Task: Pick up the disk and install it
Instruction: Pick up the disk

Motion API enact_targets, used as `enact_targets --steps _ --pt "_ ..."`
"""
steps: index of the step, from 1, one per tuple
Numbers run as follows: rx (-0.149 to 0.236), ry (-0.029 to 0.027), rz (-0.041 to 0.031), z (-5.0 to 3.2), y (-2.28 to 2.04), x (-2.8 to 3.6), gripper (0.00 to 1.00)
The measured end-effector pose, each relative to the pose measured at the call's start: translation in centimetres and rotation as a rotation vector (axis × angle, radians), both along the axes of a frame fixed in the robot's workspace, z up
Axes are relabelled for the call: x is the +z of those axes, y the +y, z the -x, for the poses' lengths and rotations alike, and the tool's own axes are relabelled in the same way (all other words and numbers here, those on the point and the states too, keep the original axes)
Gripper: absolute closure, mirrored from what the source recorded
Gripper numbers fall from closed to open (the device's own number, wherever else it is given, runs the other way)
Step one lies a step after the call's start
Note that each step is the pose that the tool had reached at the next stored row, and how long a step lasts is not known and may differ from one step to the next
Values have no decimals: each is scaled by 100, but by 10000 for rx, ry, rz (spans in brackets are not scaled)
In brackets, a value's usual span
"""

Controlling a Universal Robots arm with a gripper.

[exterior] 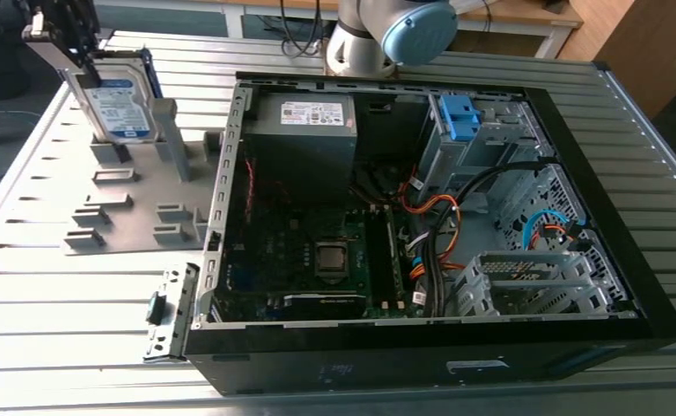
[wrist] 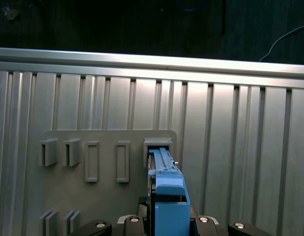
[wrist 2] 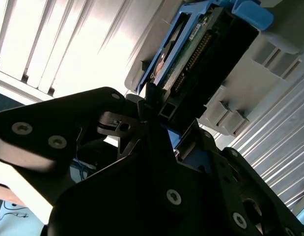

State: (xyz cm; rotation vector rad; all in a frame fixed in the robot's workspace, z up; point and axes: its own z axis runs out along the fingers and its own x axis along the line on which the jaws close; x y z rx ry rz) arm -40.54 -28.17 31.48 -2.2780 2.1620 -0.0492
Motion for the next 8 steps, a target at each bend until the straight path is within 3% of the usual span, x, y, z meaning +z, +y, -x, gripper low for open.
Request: enact_targets --steps 8 --pt "0 -1 -3 0 0 63 64"
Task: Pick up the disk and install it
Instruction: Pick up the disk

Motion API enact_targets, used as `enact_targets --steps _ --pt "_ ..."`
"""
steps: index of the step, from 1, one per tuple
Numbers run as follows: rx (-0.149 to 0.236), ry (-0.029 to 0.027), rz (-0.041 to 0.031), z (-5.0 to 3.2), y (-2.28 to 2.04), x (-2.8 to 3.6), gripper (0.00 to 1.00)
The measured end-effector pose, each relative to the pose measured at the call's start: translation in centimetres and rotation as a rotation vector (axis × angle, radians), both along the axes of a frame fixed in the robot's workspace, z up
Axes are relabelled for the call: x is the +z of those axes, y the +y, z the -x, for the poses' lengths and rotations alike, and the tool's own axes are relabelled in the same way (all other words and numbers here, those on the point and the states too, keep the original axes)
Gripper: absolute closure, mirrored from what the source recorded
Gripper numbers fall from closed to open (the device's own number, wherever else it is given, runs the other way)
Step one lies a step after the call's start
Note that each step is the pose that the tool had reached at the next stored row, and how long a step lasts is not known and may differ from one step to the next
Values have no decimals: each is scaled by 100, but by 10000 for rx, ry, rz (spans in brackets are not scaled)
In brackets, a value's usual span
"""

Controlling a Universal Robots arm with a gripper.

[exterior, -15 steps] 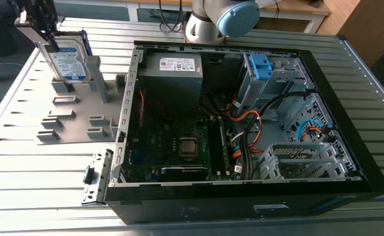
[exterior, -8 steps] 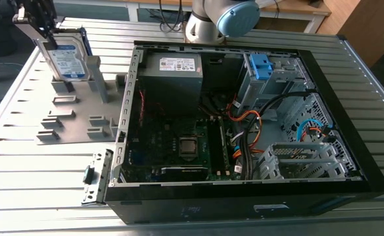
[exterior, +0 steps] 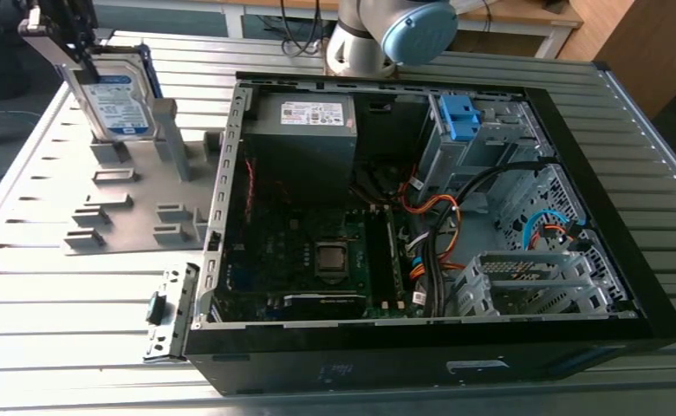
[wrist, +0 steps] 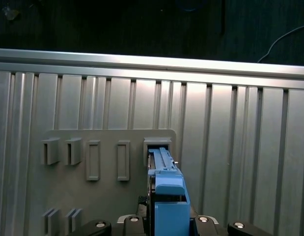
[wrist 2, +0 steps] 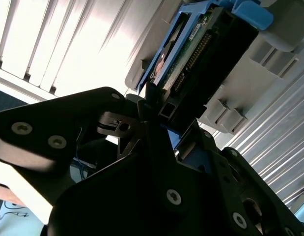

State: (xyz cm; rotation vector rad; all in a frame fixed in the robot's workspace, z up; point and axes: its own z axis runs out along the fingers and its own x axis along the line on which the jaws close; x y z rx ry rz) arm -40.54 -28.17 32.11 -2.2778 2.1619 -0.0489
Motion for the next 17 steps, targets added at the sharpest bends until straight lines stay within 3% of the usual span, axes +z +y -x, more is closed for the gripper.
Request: enact_targets --steps 17 --pt "0 1 -18 0 0 134 64"
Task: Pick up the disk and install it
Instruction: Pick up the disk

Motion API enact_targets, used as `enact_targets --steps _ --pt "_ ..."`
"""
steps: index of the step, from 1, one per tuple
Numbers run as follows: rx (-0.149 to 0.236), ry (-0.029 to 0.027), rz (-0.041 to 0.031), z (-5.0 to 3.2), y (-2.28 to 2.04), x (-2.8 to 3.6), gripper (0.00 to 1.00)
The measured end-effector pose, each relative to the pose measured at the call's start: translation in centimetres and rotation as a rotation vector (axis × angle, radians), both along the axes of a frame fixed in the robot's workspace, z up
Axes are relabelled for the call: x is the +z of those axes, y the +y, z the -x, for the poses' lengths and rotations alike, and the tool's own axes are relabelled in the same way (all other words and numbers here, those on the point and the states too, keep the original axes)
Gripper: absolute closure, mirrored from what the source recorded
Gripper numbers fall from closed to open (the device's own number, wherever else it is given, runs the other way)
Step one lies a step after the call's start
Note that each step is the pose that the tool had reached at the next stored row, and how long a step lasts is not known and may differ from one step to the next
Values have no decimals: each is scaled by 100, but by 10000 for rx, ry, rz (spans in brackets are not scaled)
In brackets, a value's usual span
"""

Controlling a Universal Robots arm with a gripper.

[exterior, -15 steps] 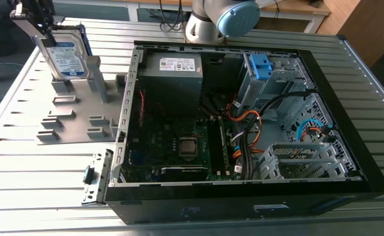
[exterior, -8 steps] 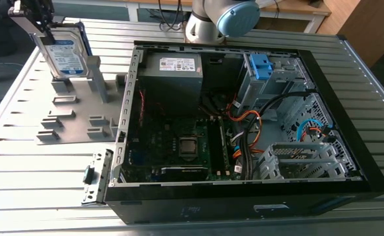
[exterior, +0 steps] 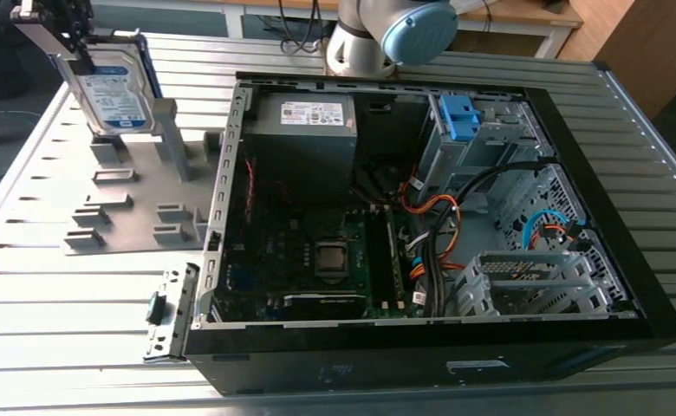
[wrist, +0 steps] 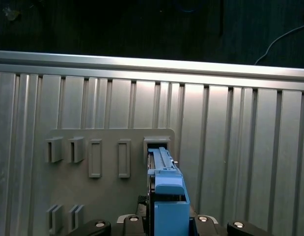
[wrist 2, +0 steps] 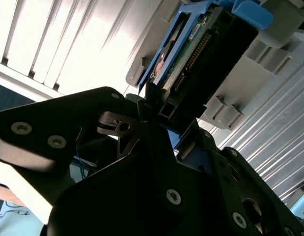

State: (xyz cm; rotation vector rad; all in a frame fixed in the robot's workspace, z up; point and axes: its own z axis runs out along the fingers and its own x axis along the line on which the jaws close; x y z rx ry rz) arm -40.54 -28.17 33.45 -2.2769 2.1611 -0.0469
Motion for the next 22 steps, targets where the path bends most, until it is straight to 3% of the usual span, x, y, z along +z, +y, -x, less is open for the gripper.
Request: enact_targets --steps 22 --pt "0 -1 -27 0 0 177 64"
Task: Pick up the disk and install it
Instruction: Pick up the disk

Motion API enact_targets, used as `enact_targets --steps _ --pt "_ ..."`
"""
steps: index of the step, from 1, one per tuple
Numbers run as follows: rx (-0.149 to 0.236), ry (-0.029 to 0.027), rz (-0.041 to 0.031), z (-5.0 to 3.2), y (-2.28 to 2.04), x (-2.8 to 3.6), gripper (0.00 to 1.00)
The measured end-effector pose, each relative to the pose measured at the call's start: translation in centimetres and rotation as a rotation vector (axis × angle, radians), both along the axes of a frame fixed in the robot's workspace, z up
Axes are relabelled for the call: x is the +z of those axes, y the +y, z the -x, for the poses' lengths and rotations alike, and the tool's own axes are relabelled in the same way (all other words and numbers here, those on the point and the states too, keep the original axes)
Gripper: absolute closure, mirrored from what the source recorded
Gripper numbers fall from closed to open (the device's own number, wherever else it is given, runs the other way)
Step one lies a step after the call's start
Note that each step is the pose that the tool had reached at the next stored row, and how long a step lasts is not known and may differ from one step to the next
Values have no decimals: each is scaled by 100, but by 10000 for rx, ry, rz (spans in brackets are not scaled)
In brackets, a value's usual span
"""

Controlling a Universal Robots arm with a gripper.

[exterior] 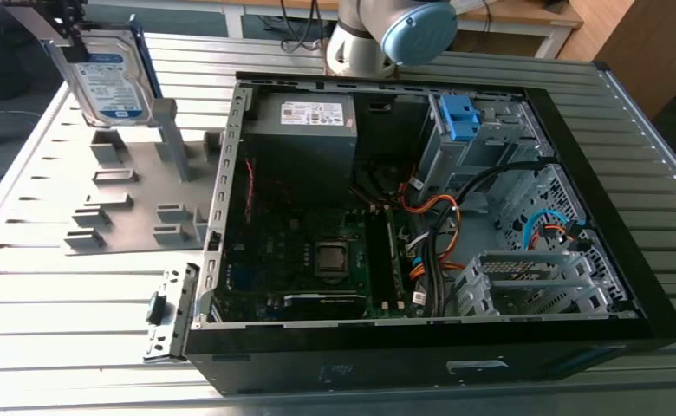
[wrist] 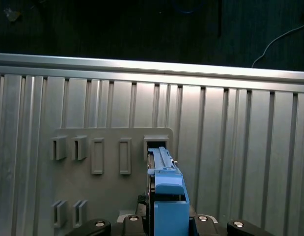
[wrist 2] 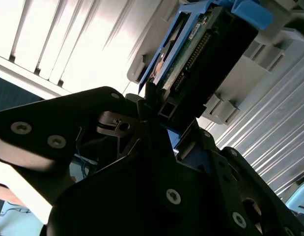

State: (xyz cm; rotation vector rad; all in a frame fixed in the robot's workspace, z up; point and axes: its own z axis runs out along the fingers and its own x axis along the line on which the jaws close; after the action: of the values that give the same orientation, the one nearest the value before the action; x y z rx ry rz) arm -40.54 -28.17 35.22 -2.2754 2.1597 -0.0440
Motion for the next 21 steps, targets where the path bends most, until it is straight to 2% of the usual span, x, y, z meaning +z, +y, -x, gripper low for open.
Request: enact_targets --steps 21 --pt "0 0 -5 0 0 177 64"
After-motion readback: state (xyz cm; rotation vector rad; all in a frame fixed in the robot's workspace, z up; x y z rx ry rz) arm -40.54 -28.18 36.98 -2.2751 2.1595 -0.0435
